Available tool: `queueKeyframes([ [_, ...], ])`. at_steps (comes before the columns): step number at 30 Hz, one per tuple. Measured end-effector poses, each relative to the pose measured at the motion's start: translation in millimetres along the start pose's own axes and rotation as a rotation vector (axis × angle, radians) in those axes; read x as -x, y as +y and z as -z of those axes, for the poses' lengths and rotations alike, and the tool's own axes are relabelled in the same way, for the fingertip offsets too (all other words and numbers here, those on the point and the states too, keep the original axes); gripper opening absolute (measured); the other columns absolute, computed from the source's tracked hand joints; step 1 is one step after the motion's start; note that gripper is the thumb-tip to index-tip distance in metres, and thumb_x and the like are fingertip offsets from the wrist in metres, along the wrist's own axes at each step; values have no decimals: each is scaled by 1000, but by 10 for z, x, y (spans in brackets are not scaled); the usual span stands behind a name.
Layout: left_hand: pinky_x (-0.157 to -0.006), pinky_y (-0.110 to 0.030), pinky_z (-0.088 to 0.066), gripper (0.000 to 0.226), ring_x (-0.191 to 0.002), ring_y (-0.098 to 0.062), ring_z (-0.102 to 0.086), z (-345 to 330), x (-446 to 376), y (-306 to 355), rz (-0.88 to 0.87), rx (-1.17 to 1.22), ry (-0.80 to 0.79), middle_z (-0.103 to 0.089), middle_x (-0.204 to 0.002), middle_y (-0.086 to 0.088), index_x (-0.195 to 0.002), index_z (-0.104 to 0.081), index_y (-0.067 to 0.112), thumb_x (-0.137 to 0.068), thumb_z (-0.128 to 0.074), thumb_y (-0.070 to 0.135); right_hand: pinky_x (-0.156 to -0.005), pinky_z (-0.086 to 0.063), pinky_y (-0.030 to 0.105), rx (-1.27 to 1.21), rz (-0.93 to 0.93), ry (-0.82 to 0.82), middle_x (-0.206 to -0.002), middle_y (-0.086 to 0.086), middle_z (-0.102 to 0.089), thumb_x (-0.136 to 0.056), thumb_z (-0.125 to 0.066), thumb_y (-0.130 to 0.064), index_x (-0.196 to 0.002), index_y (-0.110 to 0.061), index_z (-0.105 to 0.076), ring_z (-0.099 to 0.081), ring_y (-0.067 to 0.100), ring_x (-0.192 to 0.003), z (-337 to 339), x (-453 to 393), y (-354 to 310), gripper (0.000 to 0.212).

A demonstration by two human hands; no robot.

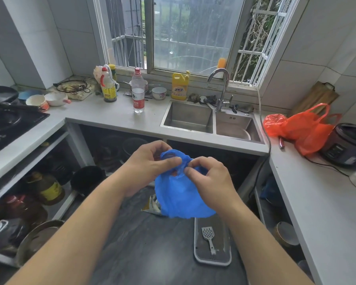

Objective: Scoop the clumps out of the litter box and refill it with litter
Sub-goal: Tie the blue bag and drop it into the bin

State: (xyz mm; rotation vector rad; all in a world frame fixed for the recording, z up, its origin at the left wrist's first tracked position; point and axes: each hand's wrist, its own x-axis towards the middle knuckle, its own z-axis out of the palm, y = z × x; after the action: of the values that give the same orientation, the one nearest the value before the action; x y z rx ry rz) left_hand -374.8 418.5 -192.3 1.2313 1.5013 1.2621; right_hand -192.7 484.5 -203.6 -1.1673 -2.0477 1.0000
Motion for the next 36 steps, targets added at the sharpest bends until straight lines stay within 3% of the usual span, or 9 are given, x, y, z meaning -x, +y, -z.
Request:
queueKeyframes([
  [5,-71,-43,-47,20,-67,-26,-62,-36,-39,-43,6,-20,26,-70,-83,-26,-95,-58,12,-97,-66,29,-92,-49,34,-320,-128,-140,-109,-8,-67,-86,-75,-31,-87,-26,-73,-62,11,-108,25,2,-19,6],
  [11,-63,-31,-50,17,-62,-10,-57,-156,-108,-50,-71,-61,161,-63,-70,3,-88,-59,19,-94,-70,30,-107,-40,33,-386,-55,-257,-132,-18,-58,-83,-77,-34,-87,-23,-76,-52,3,-127,-54,99,-81,12],
  [14,-60,-26,-48,18,-60,-9,-59,-209,-79,-28,-104,-15,181,-63,-67,6,-89,-57,14,-95,-70,25,-92,-50,32,-313,-27,-252,-102,-9,-70,-87,-74,-25,-82,-18,-74,-64,9,-100,-92,144,-140,9],
  [17,-57,-20,-48,17,-58,-6,-62,-231,-31,5,-131,-8,173,-64,-66,7,-91,-55,9,-96,-68,18,-73,-49,23,-109,13,-168,-82,-5,-68,-84,-72,-26,-77,-22,-74,-61,9,-80,-118,153,-163,9],
  [20,-60,-26,-53,15,-64,-13,-68,-227,1,51,-150,-59,149,-68,-72,-4,-93,-56,10,-97,-67,19,-64,-47,19,40,86,-121,-77,-8,-64,-84,-70,-27,-76,-24,-74,-59,8,-76,-125,148,-160,9],
  [24,-64,-43,-52,14,-72,-36,-65,-160,17,53,-167,-122,138,-67,-75,-13,-90,-57,19,-95,-69,26,-63,-49,34,165,132,-35,-70,-4,-61,-82,-65,-26,-71,-18,-70,-57,14,-69,-132,151,-124,15],
  [28,-60,-34,-47,15,-62,-15,-60,-104,27,67,-137,-114,135,-68,-73,-12,-88,-58,21,-94,-70,26,-51,-44,36,470,227,172,-62,-2,-53,-87,-61,-29,-69,-15,-64,-51,19,-57,-107,120,-54,23],
  [32,-69,-50,-55,15,-69,-19,-62,-215,36,61,-55,-20,135,-70,-80,-14,-86,-63,22,-92,-72,32,-42,-17,24,626,240,432,-51,-3,-35,-84,-69,-20,-58,-13,-53,-31,21,-41,-111,132,-97,32],
  [36,-76,-52,-55,28,-73,-21,-59,-331,52,30,64,91,70,-65,-78,-15,-90,-64,14,-90,-70,41,-44,-18,24,611,274,463,-55,-5,-32,-84,-70,-16,-59,-13,-50,-28,19,-43,-129,136,-22,33],
])
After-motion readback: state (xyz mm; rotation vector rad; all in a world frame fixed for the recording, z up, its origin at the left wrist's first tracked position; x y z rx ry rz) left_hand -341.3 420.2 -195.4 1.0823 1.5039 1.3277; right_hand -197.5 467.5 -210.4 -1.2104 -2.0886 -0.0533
